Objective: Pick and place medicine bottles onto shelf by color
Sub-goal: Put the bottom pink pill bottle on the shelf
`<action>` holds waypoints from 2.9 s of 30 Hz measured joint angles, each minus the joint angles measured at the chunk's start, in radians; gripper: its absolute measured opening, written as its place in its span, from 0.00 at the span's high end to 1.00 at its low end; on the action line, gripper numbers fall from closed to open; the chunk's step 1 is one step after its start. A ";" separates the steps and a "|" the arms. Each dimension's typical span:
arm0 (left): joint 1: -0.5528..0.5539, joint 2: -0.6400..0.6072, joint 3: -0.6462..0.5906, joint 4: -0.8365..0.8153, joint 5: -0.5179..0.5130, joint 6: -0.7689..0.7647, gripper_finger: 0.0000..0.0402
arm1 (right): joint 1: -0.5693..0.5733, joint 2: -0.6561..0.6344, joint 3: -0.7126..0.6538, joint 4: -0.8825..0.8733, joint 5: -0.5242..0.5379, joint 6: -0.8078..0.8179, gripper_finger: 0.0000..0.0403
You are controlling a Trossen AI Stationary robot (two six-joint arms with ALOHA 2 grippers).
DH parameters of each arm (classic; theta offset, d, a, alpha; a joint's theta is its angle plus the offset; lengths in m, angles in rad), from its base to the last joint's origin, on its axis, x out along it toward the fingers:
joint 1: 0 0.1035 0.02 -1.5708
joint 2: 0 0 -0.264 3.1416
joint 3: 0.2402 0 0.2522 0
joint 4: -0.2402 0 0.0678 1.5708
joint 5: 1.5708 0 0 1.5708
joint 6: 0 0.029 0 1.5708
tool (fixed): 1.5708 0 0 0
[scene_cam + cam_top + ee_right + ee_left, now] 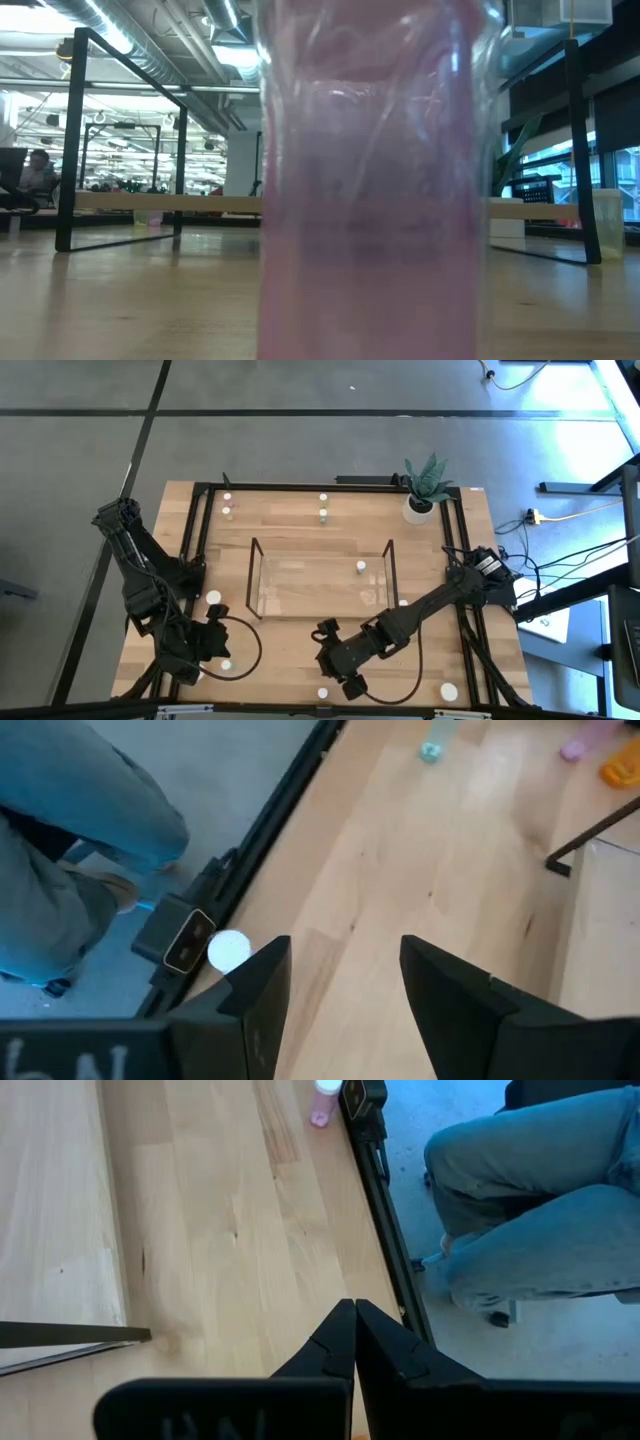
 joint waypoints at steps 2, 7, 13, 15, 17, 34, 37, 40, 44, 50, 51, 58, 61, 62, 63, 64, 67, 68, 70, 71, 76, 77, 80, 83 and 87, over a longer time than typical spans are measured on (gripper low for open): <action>0.000 0.000 0.000 0.000 0.000 0.000 1.00 | 0.001 0.007 0.000 0.016 0.000 -0.002 0.47; 0.000 0.000 0.000 0.000 0.000 0.000 1.00 | 0.017 0.043 0.000 0.007 0.041 -0.004 0.34; 0.000 0.000 0.000 0.000 0.000 0.000 1.00 | 0.041 0.094 0.000 0.014 0.049 0.004 0.30; 0.000 0.000 0.000 0.001 0.000 0.000 1.00 | 0.051 0.111 0.000 0.030 0.014 0.005 0.30; 0.000 0.000 0.000 0.001 0.000 0.000 1.00 | 0.060 0.127 0.000 0.047 -0.011 0.003 0.31; 0.000 0.000 0.000 0.000 0.000 0.000 1.00 | 0.078 0.219 0.000 0.120 -0.049 -0.001 0.32; 0.000 0.000 0.000 0.000 -0.001 0.000 1.00 | 0.081 0.220 0.000 0.158 -0.054 -0.006 0.32; 0.000 0.000 0.000 0.000 0.000 0.000 1.00 | 0.082 0.219 0.000 0.158 -0.056 -0.020 0.32; 0.000 0.000 0.000 0.000 -0.001 0.000 1.00 | 0.082 0.229 0.000 0.157 -0.057 -0.022 0.32; 0.000 0.000 0.000 0.000 -0.001 0.000 1.00 | 0.082 0.237 0.000 0.171 -0.057 -0.027 0.32; 0.000 0.000 0.000 0.000 -0.001 0.000 1.00 | 0.082 0.237 0.000 0.171 -0.057 -0.027 0.32; 0.000 0.000 0.000 0.000 -0.001 0.000 1.00 | 0.082 0.253 0.000 0.193 -0.057 -0.027 0.32; 0.000 0.000 0.000 0.000 -0.001 0.000 1.00 | 0.082 0.257 0.000 0.192 -0.056 -0.026 0.32; 0.000 0.000 0.000 0.000 -0.001 0.000 1.00 | 0.082 0.257 0.000 0.193 -0.057 -0.027 0.32; 0.000 0.000 0.000 0.000 -0.001 0.000 1.00 | 0.082 0.257 0.000 0.195 -0.056 -0.027 0.32; 0.000 0.000 0.000 0.000 -0.001 0.000 1.00 | 0.082 0.257 0.000 0.195 -0.056 -0.027 0.32; 0.000 0.000 0.000 0.000 -0.001 0.000 1.00 | 0.082 0.257 0.000 0.194 -0.056 -0.027 0.33; 0.000 0.000 0.000 0.000 -0.001 0.000 1.00 | 0.082 0.257 0.000 0.194 -0.056 -0.026 0.34; 0.000 0.000 0.000 0.000 -0.001 0.000 1.00 | 0.082 0.257 0.000 0.192 -0.056 -0.027 0.37; 0.000 0.000 0.000 0.000 -0.001 0.000 1.00 | 0.082 0.257 0.000 0.193 -0.056 -0.026 0.38; 0.000 0.000 0.000 0.000 -0.001 0.000 1.00 | 0.082 0.257 0.000 0.193 -0.056 -0.026 0.46; 0.000 0.000 0.000 0.000 -0.001 0.000 1.00 | 0.082 0.257 0.000 0.193 -0.056 -0.026 0.48; 0.000 0.000 0.000 0.000 -0.001 0.000 1.00 | 0.082 0.257 0.000 0.193 -0.056 -0.027 0.51; 0.000 0.000 0.000 0.000 -0.001 0.000 1.00 | 0.082 0.257 0.000 0.193 -0.056 -0.026 0.54; 0.000 0.000 0.000 0.000 -0.001 0.000 1.00 | 0.082 0.256 0.000 0.193 -0.056 -0.023 0.56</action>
